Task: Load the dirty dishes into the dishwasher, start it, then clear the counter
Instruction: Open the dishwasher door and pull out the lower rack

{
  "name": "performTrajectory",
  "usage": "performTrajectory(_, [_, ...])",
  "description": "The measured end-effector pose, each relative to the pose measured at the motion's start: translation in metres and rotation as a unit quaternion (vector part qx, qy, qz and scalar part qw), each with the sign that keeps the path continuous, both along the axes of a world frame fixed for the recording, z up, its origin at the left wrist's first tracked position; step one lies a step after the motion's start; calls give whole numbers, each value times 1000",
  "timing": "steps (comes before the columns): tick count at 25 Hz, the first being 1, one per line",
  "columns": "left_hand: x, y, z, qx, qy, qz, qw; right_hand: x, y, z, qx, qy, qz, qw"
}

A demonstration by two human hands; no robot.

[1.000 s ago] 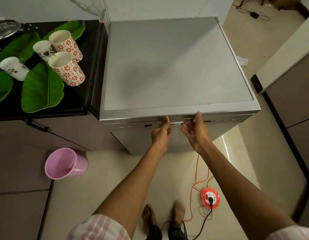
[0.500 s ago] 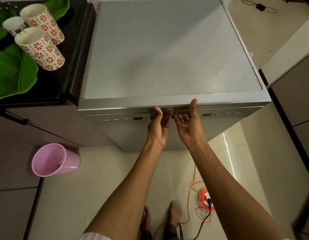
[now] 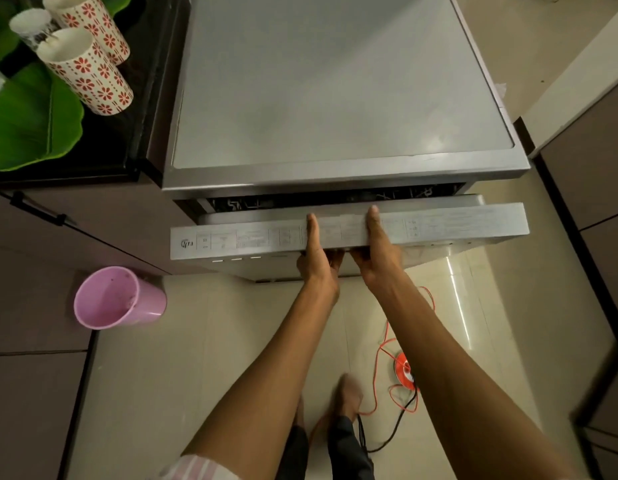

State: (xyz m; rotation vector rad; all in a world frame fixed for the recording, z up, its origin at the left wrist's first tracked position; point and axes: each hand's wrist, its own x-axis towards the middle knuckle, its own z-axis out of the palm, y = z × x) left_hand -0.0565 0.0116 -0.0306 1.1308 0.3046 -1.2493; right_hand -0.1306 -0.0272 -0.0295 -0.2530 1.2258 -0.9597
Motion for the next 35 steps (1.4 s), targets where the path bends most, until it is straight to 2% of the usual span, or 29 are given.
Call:
performTrajectory(4, [-9,62,-3,23,21,-44,999,-37,59,2,20,73,89,993])
performTrajectory(6, [-9,98,0,72,20,-98,992,-58,89,6,39,153,172,972])
performTrajectory(7, [-7,117,1,104,-16,-147,984,-69,103,9,42,200,226,952])
performTrajectory(8, [-5,134,5,130,-93,-212,964,-78,114,14,28,248,279,927])
performTrajectory(10, [4,153,19,108,-297,-309,897,-90,122,26,-59,356,331,872])
performTrajectory(12, [18,143,39,56,-470,-310,825,-91,109,37,-163,485,317,799])
performTrajectory(14, [37,117,39,47,-616,-300,727,-84,89,38,-238,545,308,742])
performTrajectory(16, [52,96,16,77,-682,-362,631,-75,73,16,-275,553,378,690])
performTrajectory(17, [55,95,0,104,-686,-409,593,-74,73,1,-278,570,428,645])
performTrajectory(19, [49,110,-30,130,-703,-456,530,-77,85,-28,-284,632,470,547])
performTrajectory(20, [42,123,-39,135,-721,-448,512,-82,94,-35,-290,652,461,528])
performTrajectory(22, [36,144,-50,165,-708,-424,539,-89,111,-46,-302,649,444,539])
performTrajectory(24, [32,166,-62,182,-673,-437,568,-101,132,-60,-291,611,451,582])
performTrajectory(26, [26,193,-81,182,-631,-459,598,-114,154,-79,-253,579,485,605])
performTrajectory(28, [15,223,-102,176,-592,-475,627,-125,178,-99,-219,558,521,608])
performTrajectory(30, [4,254,-131,161,-591,-464,640,-132,204,-126,-207,547,534,611])
performTrajectory(35, [-19,314,-193,167,-608,-447,635,-140,254,-185,-213,551,558,583])
